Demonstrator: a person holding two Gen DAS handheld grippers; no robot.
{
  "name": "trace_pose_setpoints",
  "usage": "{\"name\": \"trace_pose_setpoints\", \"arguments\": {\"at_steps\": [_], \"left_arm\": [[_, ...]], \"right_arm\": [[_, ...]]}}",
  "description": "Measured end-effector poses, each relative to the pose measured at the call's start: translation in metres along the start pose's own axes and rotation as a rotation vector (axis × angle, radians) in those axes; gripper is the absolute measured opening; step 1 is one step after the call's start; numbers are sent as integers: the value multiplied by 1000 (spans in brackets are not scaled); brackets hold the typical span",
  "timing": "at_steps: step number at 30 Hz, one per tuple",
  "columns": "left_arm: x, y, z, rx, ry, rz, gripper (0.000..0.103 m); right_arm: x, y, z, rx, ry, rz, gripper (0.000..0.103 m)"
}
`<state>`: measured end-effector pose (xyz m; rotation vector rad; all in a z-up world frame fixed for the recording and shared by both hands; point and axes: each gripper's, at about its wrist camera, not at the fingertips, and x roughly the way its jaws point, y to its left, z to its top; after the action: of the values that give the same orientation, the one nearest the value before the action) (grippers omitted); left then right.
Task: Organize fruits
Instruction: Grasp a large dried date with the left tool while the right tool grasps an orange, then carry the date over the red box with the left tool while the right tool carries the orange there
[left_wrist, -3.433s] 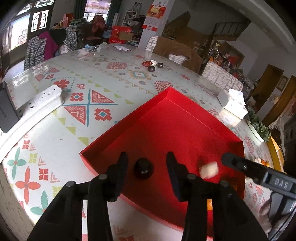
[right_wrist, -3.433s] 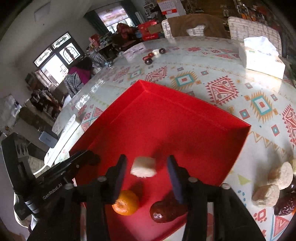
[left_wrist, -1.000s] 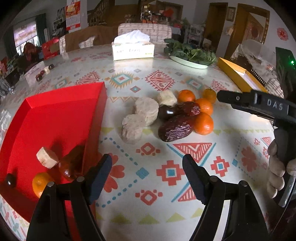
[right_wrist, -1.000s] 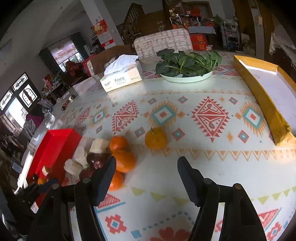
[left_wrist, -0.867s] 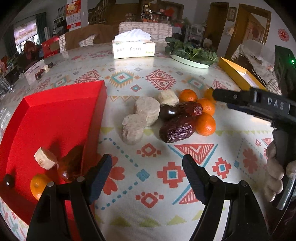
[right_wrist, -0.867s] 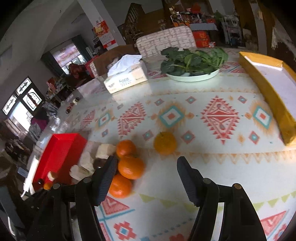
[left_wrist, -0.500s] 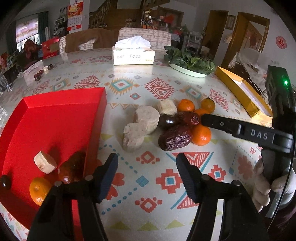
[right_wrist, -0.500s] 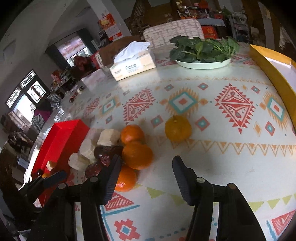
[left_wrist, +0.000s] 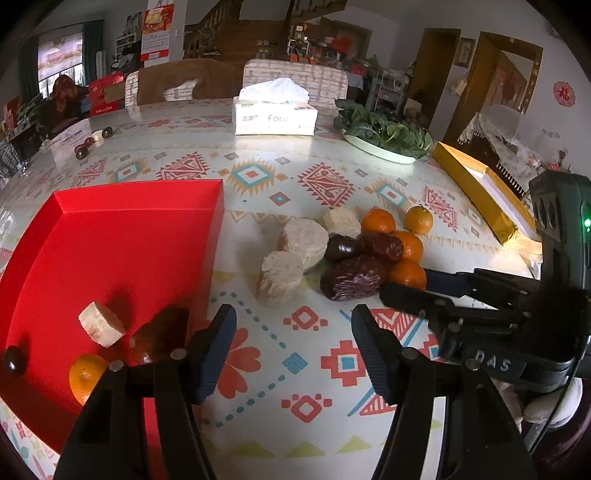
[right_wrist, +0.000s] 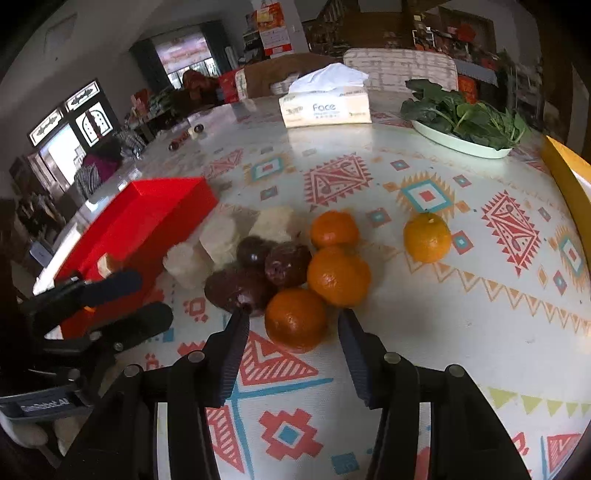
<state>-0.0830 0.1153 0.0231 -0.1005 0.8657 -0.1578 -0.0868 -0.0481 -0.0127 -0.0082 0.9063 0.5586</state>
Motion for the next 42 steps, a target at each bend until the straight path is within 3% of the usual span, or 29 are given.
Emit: {"name": "trace_pose_setpoints", "arguments": {"at_steps": [1,2,12,15,21,23,24,32,42], "left_arm": [[0,-1,0,4,1,-2,64],[1,-3,0,9,2,-3,64],[17,-28,6,114,20,4,64],[24,-36,14,147,14,15,57],[48,-60,20,258,34,41,56],[52,-69,15,297,35,55,37],[50,-72,15,307,43,66,36],[40,-76,10,284,18,72,31],[-8,-56,6,219,-72,90,31]], "right_arm": [[1,-1,0,10,2,6,36],[0,-3,0,19,0,12,35],[-16,-24,2,108,-38,-15,35],[-20,-31,3,136,-45,-17,35],[-23,-40,4,166,-54,-22,35],[-23,-44,3,177,-52,-25,35],[-23,-45,3,184,-51,-27,35],[-25,-51,3,206,-59,-35,35],[-24,-51,0,208,-82,-33,35]]}}
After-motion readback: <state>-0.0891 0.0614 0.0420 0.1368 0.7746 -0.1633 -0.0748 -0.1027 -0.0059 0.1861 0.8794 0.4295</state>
